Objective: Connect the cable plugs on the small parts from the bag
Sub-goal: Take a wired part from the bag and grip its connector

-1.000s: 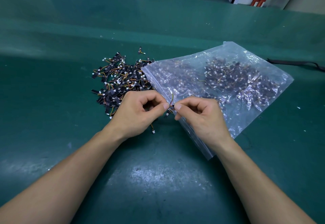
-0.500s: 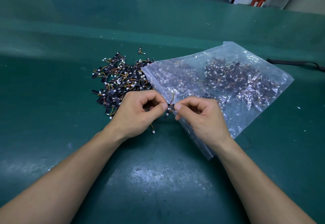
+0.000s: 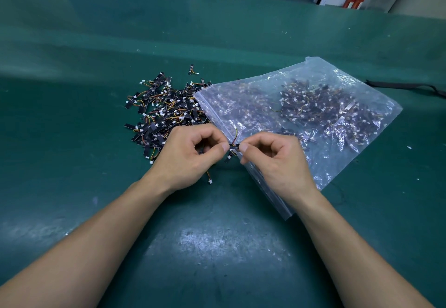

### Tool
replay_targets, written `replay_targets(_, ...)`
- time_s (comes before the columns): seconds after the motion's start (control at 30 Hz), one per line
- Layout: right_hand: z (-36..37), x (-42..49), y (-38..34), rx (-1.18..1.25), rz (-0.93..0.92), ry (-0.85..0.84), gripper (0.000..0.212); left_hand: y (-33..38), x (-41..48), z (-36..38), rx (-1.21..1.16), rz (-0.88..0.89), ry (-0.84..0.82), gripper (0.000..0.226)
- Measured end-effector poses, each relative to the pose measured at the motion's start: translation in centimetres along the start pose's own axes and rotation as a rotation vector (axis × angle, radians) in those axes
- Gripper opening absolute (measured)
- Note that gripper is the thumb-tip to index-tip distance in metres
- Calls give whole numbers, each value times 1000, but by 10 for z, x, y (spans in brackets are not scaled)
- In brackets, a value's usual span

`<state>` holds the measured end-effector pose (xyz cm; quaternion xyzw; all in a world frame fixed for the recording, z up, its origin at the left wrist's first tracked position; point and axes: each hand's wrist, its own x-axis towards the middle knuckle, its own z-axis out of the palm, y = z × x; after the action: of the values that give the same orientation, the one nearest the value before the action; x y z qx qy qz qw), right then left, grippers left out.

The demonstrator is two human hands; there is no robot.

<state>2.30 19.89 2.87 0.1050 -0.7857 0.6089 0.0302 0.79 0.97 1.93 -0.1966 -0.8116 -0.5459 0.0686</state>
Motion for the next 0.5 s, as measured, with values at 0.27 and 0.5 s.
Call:
replay_targets(0.27,-1,2,2,-31,-21,2,23,1,0,-1,1,9,-10,11)
replay_targets(0.5,-1,1,2,-34,-21,16,22,1,0,0,2,11,8,13)
